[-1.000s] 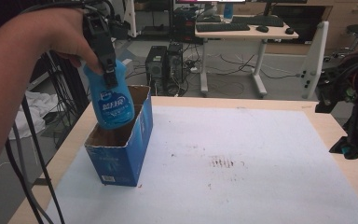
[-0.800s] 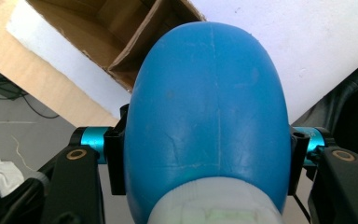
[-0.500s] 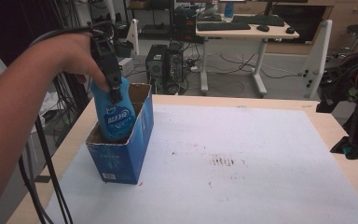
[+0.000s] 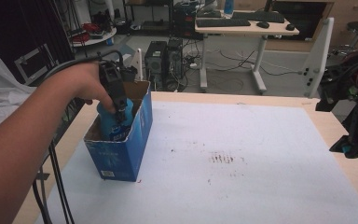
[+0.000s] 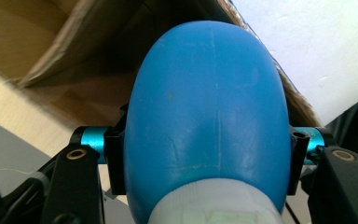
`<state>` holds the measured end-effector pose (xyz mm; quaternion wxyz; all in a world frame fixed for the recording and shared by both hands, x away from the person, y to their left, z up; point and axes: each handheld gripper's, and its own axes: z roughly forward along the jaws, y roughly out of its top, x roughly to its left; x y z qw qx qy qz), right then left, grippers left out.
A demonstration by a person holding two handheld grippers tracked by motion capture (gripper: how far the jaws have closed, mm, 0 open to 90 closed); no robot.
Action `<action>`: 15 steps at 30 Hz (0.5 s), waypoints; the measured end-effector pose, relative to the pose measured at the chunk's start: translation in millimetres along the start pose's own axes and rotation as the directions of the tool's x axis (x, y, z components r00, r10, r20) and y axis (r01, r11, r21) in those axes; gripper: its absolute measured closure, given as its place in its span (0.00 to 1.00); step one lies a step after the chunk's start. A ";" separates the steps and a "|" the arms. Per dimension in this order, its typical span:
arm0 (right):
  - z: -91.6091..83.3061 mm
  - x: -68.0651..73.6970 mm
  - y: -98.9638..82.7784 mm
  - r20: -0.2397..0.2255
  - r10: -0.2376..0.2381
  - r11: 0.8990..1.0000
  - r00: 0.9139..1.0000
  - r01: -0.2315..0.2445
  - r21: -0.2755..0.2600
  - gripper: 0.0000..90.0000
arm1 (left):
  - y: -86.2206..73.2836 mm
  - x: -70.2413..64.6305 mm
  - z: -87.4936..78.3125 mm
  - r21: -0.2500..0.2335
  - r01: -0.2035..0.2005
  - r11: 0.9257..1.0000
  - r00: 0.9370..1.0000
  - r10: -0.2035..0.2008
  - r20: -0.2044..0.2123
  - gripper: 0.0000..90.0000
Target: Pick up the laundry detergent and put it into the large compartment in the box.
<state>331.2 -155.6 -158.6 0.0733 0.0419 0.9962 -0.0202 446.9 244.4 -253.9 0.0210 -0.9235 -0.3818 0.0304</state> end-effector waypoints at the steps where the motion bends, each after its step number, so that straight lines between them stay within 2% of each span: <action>1: 0.2 0.2 -0.1 0.000 0.001 1.000 1.000 -0.001 -0.001 0.13 | 0.1 -0.5 4.2 -0.006 0.002 1.000 1.000 -0.002 0.004 0.42; 8: 2.1 -0.4 -2.4 -0.004 0.002 1.000 1.000 -0.002 0.003 0.13 | 0.7 0.8 22.6 0.000 -0.040 0.999 0.999 0.040 0.001 0.43; 9: 2.5 0.1 -2.6 -0.005 0.009 1.000 1.000 -0.009 0.000 0.13 | 0.8 1.7 24.1 0.007 -0.063 0.998 0.998 0.063 -0.001 0.42; 10: 2.5 0.0 -2.6 -0.004 0.008 1.000 1.000 -0.008 0.001 0.13 | 0.6 0.8 26.6 -0.004 -0.067 0.998 0.998 0.067 -0.003 0.42; 12: 2.8 -0.2 -2.4 -0.005 0.005 1.000 1.000 -0.005 -0.001 0.13 | 0.8 0.7 30.3 0.017 -0.095 0.995 0.995 0.095 -0.004 0.42; 15: 3.1 0.1 -1.6 -0.006 0.009 1.000 1.000 -0.009 0.001 0.13 | 1.0 1.0 34.1 0.011 -0.095 0.995 0.995 0.095 -0.003 0.42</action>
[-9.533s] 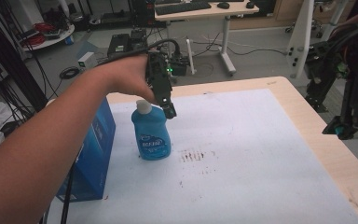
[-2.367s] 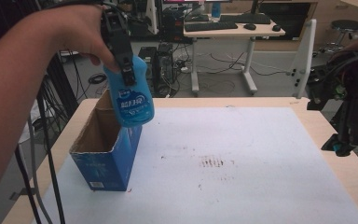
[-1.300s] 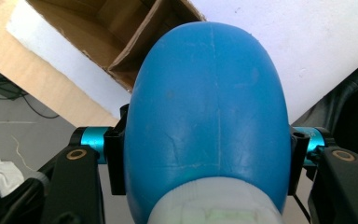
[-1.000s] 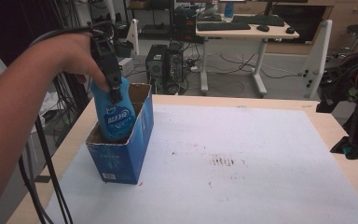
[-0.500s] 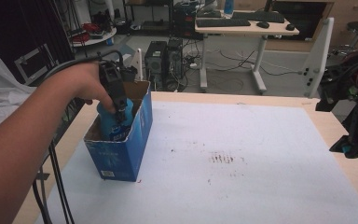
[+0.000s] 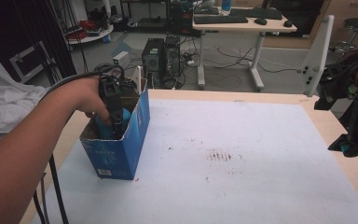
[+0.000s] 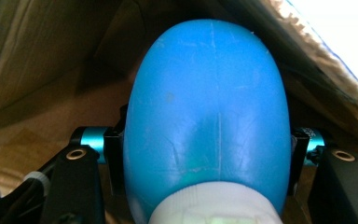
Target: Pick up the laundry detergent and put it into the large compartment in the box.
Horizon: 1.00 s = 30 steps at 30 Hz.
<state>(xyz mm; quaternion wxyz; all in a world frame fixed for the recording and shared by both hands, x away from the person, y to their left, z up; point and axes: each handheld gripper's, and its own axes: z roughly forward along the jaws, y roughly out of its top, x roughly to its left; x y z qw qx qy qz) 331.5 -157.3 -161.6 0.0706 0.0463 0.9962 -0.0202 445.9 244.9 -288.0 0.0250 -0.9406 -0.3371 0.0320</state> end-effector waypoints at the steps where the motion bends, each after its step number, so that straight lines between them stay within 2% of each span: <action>1: 0.5 -0.5 0.2 0.000 -0.005 1.000 1.000 0.005 -0.003 0.13 | -0.2 0.3 1.4 -0.002 0.000 1.000 1.000 0.000 0.001 0.42; 2: 0.8 -0.3 0.5 0.001 -0.003 1.000 1.000 0.003 -0.002 0.13 | -0.6 -0.2 3.3 -0.014 0.011 1.000 1.000 -0.011 0.001 0.42; 10: 2.9 -0.4 4.7 -0.004 -0.013 1.000 1.000 0.013 -0.004 0.13 | -6.0 1.0 3.9 -0.041 0.002 0.999 1.000 -0.002 -0.001 0.42; 19: 2.0 -1.0 6.8 -0.003 -0.021 1.000 1.000 0.021 0.000 0.13 | -5.1 1.7 3.1 -0.033 0.001 0.999 1.000 -0.001 0.001 0.42; 21: 2.0 -1.0 6.7 -0.005 -0.021 1.000 1.000 0.021 0.000 0.13 | -4.6 1.6 0.6 -0.034 -0.005 0.999 1.000 0.005 -0.020 0.36; 23: 1.7 -0.9 6.5 -0.003 -0.018 1.000 1.000 0.018 0.000 0.13 | -4.7 1.0 -1.4 -0.047 -0.006 0.999 1.000 0.005 -0.019 0.35; 30: 1.3 -0.3 5.9 -0.002 -0.015 1.000 1.000 0.015 -0.003 0.13 | -4.8 1.6 -3.8 -0.040 -0.014 0.999 1.000 0.013 -0.020 0.34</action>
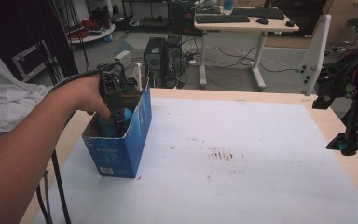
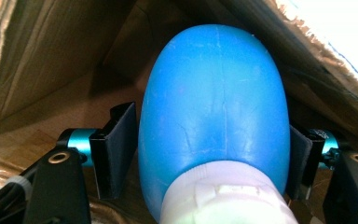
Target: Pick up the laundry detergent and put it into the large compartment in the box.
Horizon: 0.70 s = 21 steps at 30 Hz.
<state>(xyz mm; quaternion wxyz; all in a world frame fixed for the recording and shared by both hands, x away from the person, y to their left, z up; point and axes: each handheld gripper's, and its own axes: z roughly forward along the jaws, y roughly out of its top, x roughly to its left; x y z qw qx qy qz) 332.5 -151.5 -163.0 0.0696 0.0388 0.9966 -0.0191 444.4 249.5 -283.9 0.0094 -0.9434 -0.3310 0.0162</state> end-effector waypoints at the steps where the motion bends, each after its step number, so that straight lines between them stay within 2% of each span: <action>1: 0.0 0.0 0.0 0.001 -0.001 1.000 1.000 0.001 0.000 0.13 | 0.1 -0.8 -0.2 -0.006 0.003 1.000 1.000 -0.003 -0.002 0.33; 4: 0.0 0.1 0.1 0.000 -0.002 1.000 1.000 0.002 0.000 0.13 | 0.3 -0.9 -1.7 0.000 -0.001 1.000 1.000 0.001 -0.006 0.31; 9: 0.0 0.0 0.0 0.000 -0.001 1.000 1.000 0.001 0.000 0.13 | -2.0 -0.6 -8.7 -0.015 0.014 1.000 1.000 -0.014 -0.013 0.28; 18: 0.4 0.0 -0.1 0.000 -0.002 1.000 1.000 0.002 0.002 0.13 | -6.5 -0.5 -19.2 -0.028 0.012 1.000 1.000 -0.013 -0.015 0.27; 21: 1.2 0.3 -0.1 -0.001 0.001 1.000 1.000 -0.001 0.000 0.13 | -8.2 0.0 -22.2 -0.028 0.022 0.999 0.999 -0.022 -0.024 0.21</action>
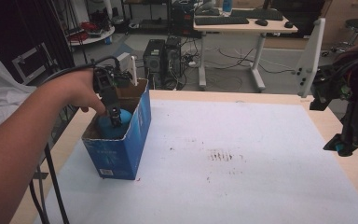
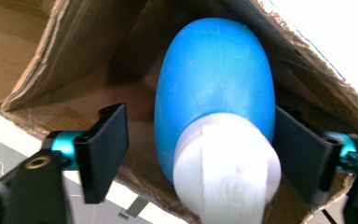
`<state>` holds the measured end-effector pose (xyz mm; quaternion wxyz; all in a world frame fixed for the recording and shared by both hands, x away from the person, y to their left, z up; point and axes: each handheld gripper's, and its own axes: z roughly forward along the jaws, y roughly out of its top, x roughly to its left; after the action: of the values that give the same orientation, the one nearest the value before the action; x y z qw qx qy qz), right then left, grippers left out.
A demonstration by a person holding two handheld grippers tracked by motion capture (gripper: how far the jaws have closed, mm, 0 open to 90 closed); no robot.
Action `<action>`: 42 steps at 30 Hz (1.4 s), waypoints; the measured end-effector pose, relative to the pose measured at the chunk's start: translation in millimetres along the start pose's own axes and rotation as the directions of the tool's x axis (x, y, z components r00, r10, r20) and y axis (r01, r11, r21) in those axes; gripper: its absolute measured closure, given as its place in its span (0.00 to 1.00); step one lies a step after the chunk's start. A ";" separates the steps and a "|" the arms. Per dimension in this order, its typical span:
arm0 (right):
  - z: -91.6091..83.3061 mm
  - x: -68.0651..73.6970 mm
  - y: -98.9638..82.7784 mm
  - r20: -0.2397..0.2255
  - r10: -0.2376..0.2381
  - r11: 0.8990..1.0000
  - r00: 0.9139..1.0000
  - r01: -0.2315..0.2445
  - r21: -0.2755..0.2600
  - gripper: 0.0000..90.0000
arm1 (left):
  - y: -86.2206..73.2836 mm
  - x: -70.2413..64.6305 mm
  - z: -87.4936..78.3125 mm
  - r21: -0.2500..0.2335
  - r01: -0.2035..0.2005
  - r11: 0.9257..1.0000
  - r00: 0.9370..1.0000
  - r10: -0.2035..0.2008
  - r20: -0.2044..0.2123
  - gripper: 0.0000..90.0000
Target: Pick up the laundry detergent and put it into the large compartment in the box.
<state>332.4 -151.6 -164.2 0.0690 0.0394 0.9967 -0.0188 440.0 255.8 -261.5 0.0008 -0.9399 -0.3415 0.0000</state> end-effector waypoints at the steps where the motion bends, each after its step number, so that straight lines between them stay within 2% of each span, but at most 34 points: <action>1: 0.2 -0.2 0.1 0.000 -0.003 1.000 1.000 0.003 0.000 0.13 | 0.0 0.0 0.0 0.000 0.000 1.000 1.000 0.000 0.000 0.19; 9: 0.0 -0.1 0.0 -0.001 -0.001 1.000 1.000 0.001 0.001 0.13 | -4.2 0.9 -10.8 0.003 -0.002 1.000 1.000 0.003 -0.003 0.19; 12: -0.1 -0.4 -0.3 -0.003 -0.001 1.000 1.000 0.001 0.002 0.13 | -4.4 -1.4 -15.8 -0.010 -0.001 1.000 1.000 0.001 -0.009 0.14; 18: 0.8 -1.4 -0.3 -0.004 -0.005 1.000 1.000 0.005 0.004 0.13 | -2.5 -7.7 -31.3 -0.022 -0.043 0.999 0.999 0.043 -0.013 0.09; 20: 0.6 -1.5 0.0 -0.005 -0.005 1.000 1.000 0.005 0.004 0.13 | -1.1 -11.3 -37.5 -0.030 -0.071 0.997 0.997 0.071 -0.017 0.07; 26: 2.1 -2.7 2.4 -0.009 -0.005 1.000 1.000 0.005 0.004 0.13 | 7.3 -23.3 -57.9 -0.072 -0.118 0.990 0.993 0.116 -0.033 0.02; 30: 3.5 -3.0 5.9 -0.015 -0.015 1.000 1.000 0.015 0.006 0.13 | 16.1 -35.9 -66.8 -0.073 -0.174 0.982 0.985 0.173 -0.028 0.02; 32: 4.4 -3.2 7.5 -0.017 -0.019 1.000 1.000 0.019 0.004 0.13 | 21.7 -44.2 -69.7 -0.074 -0.221 0.972 0.975 0.220 -0.019 0.02; 33: 4.4 -3.2 7.5 -0.017 -0.019 1.000 1.000 0.019 0.004 0.13 | 21.7 -44.2 -69.7 -0.074 -0.221 0.972 0.975 0.220 -0.019 0.02; 34: 4.7 -3.5 8.1 -0.017 -0.017 1.000 1.000 0.017 0.006 0.13 | 27.2 -51.5 -71.5 -0.073 -0.253 0.965 0.968 0.252 -0.023 0.02; 37: 6.4 -5.8 9.8 -0.019 -0.022 1.000 1.000 0.022 0.000 0.13 | 35.8 -62.1 -71.4 -0.063 -0.300 0.952 0.954 0.300 -0.020 0.02; 38: 6.4 -5.8 9.8 -0.019 -0.022 1.000 1.000 0.022 0.000 0.13 | 35.8 -62.1 -71.4 -0.063 -0.300 0.952 0.954 0.300 -0.020 0.02; 39: 6.9 -5.9 10.4 -0.022 -0.014 1.000 1.000 0.014 0.002 0.13 | 42.7 -69.8 -70.4 -0.052 -0.342 0.938 0.939 0.340 -0.039 0.02; 40: 9.5 -7.5 11.9 -0.026 -0.023 1.000 0.999 0.023 -0.002 0.13 | 44.9 -72.8 -69.8 -0.054 -0.348 0.936 0.937 0.346 -0.034 0.02; 42: 12.2 -8.6 13.4 -0.030 -0.030 1.000 0.999 0.030 0.000 0.13 | 49.3 -77.3 -68.1 -0.050 -0.370 0.928 0.929 0.369 -0.026 0.02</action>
<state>343.6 -139.5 -175.5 0.0538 0.0248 0.9981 -0.0193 412.5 168.2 -193.5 -0.0217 -0.9870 -0.1582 -0.0165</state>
